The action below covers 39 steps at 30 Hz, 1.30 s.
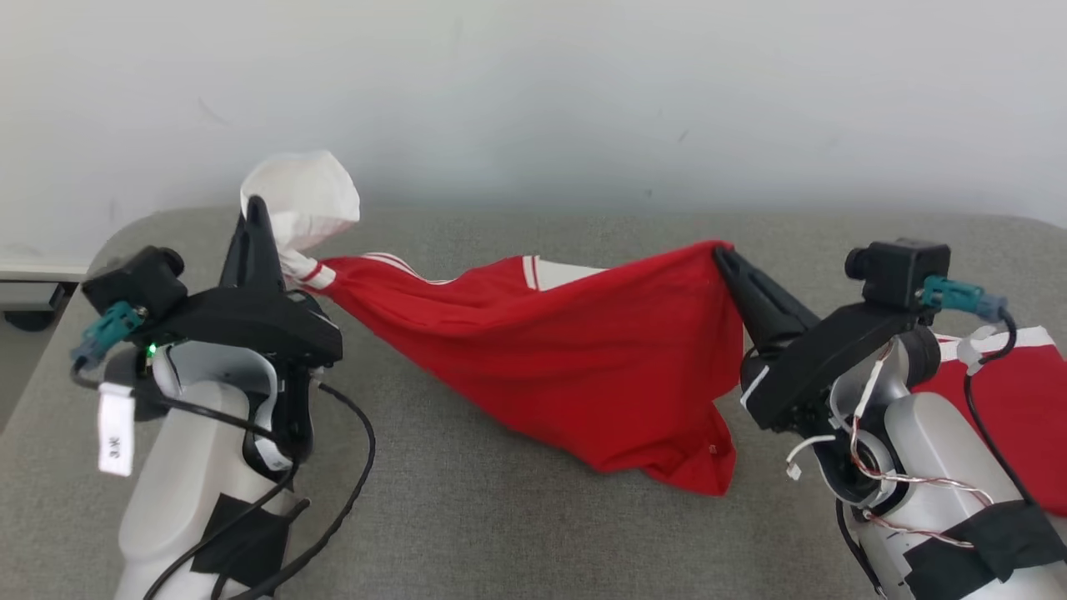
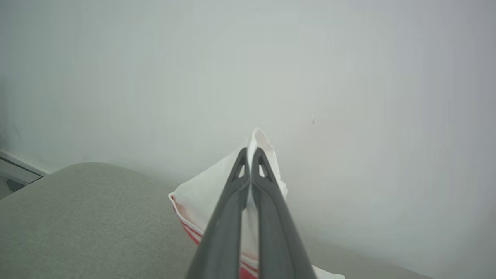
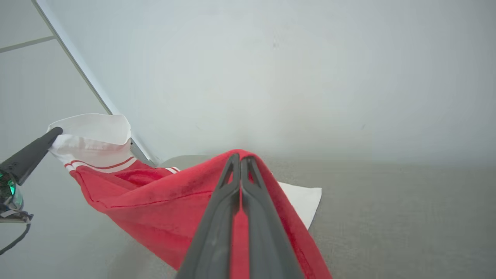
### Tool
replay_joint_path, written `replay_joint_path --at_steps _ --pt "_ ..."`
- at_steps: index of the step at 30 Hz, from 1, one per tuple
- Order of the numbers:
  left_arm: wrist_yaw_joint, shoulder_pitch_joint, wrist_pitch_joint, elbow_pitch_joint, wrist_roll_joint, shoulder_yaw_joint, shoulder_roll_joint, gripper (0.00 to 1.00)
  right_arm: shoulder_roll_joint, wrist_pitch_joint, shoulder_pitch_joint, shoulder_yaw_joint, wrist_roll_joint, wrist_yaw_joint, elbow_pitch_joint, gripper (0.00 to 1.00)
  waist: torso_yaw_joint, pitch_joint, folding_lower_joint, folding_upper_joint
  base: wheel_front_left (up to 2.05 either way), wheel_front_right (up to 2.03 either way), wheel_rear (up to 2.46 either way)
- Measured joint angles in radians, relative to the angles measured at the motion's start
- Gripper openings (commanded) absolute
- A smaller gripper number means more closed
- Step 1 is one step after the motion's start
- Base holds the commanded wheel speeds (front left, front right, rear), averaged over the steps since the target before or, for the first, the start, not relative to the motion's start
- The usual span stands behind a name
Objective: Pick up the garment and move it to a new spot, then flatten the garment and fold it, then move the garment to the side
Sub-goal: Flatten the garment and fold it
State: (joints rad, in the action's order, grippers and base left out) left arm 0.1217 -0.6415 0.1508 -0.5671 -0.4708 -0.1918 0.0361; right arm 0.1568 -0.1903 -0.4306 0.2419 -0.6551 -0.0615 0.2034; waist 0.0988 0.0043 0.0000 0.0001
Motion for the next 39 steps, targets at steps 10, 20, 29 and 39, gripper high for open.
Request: replay_joint_path --at_steps 10,20,29,39 --pt "-0.026 0.023 0.048 0.181 -0.068 0.018 -0.002 0.0 -0.014 0.06 0.0 -0.049 -0.041 -0.001 -0.129 0.0 -0.009 -0.051 0.0 0.0 0.0 0.0 0.0" --pt "-0.06 0.028 0.007 0.528 -0.27 0.013 -0.002 0.0 -0.036 0.138 0.001 -0.15 -0.148 -0.01 -0.494 0.0 -0.037 -0.078 -0.0001 0.0 0.0 0.0 0.0" --pt "-0.015 0.02 -0.086 0.448 -0.332 -0.021 -0.003 0.0 -0.022 0.044 -0.057 -0.1 -0.132 0.026 -0.373 0.0 -0.07 -0.053 0.0001 -0.0001 0.0 0.0 0.0" --pt "0.007 -0.425 0.078 0.161 -0.385 0.098 -0.011 0.0 -0.036 0.09 -0.652 -0.156 -0.065 0.063 0.173 0.0 -0.121 0.062 0.0003 0.0 0.0 0.0 0.0"
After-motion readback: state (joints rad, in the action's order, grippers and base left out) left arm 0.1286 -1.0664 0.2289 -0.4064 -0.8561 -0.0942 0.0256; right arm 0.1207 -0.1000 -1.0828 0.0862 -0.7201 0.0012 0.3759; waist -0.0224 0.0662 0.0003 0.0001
